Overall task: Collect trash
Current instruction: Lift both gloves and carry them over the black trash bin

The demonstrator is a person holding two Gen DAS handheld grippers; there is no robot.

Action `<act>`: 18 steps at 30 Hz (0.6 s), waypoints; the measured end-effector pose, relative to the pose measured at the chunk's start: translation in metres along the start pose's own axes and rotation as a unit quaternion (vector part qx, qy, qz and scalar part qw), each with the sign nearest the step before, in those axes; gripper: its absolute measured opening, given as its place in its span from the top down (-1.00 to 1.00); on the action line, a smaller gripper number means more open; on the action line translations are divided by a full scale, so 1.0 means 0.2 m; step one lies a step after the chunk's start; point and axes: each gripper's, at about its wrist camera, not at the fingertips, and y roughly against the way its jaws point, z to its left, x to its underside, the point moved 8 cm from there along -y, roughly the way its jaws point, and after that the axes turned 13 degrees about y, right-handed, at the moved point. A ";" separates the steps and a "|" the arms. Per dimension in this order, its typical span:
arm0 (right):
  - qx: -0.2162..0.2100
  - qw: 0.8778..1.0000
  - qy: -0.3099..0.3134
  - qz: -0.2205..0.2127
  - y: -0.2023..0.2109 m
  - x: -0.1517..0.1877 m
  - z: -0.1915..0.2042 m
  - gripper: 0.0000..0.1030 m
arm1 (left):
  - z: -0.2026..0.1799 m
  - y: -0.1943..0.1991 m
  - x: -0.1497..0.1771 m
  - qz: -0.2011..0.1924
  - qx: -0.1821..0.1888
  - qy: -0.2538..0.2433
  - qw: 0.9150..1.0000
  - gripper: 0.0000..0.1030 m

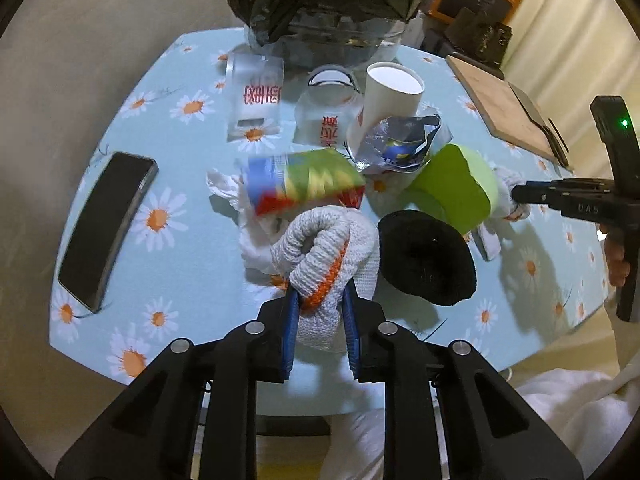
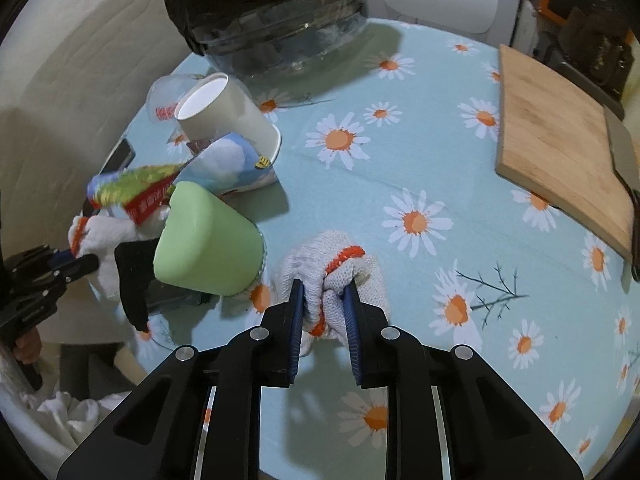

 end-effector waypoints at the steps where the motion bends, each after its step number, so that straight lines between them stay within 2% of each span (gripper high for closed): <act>1: 0.003 1.000 -0.007 -0.007 0.02 0.00 0.00 0.65 | 0.01 0.02 -0.01 -0.003 0.003 -0.005 1.000 0.59; 18: 0.047 0.990 -0.097 -0.094 0.30 0.07 -0.09 0.65 | 0.09 0.26 -0.10 -0.055 0.007 -0.057 0.997 0.59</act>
